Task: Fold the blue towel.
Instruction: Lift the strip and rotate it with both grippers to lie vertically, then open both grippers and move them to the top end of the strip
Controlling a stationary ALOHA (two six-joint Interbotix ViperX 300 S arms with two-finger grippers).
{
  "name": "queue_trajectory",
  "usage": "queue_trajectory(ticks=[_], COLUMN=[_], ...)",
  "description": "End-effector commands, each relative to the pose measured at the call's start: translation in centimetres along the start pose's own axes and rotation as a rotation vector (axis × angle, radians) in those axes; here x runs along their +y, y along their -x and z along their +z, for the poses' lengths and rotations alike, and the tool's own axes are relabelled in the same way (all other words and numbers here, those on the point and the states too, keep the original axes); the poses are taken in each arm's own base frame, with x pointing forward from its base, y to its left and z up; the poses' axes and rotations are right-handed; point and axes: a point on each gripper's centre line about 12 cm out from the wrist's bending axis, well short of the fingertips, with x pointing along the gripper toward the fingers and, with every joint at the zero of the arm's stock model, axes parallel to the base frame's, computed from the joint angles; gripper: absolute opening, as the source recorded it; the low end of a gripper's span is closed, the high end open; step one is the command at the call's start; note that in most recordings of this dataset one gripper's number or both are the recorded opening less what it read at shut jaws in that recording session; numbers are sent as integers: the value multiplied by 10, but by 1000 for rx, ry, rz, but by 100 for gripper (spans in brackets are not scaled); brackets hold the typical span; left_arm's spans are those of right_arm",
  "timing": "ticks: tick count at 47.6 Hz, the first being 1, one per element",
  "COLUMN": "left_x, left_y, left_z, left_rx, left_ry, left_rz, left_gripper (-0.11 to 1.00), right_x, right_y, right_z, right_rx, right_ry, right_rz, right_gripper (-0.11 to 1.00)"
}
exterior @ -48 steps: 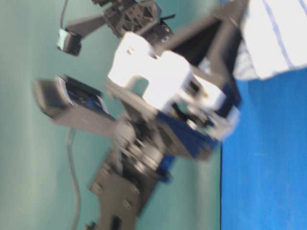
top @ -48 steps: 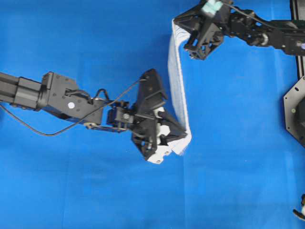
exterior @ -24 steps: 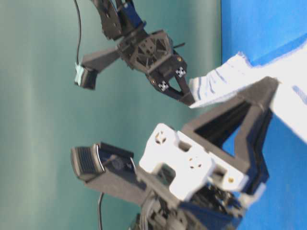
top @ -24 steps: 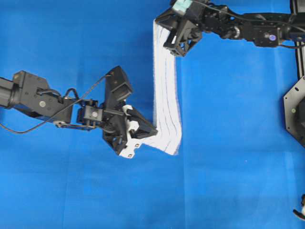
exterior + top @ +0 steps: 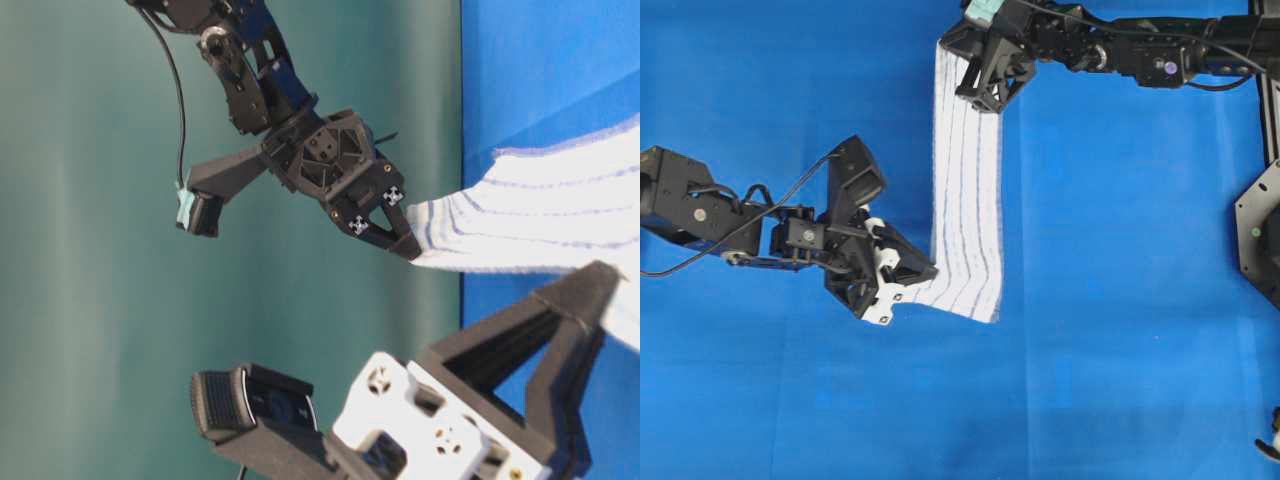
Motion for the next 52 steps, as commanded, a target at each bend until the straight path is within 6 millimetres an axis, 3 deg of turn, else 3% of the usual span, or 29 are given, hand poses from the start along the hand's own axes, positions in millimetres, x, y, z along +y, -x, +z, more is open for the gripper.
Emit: queue_trajectory(ticks=[1, 6, 11, 15, 20, 24, 27, 33, 52], left_x=[-12, -11, -8, -6, -4, -3, -2, -1, 4], left_y=[7, 8, 7, 7, 8, 10, 12, 22, 70], left_z=[3, 3, 3, 4, 4, 2, 1, 0, -12], left_rx=[-16, -16, -14, -18, -19, -15, -13, -5, 60], left_ry=[-9, -15, -1, 21, 36, 36, 36, 37, 49], left_rz=[-38, -34, -23, -15, -9, -6, -3, -1, 13], left_gripper=[2, 2, 12, 31, 64, 84, 90, 85, 85], right_x=[-7, -7, -7, -7, -7, -7, -7, -7, -12], right_y=[3, 1, 1, 1, 1, 1, 1, 3, 32], right_z=[18, 18, 18, 18, 17, 17, 17, 18, 15], right_rx=[-44, -43, -43, -42, -44, -44, -44, -48, -60], right_ry=[-4, -4, -4, -1, 15, 25, 30, 38, 41], right_rz=[-10, -11, -11, -11, -12, -12, -12, -11, -19], right_gripper=[5, 6, 21, 42, 74, 91, 93, 90, 90])
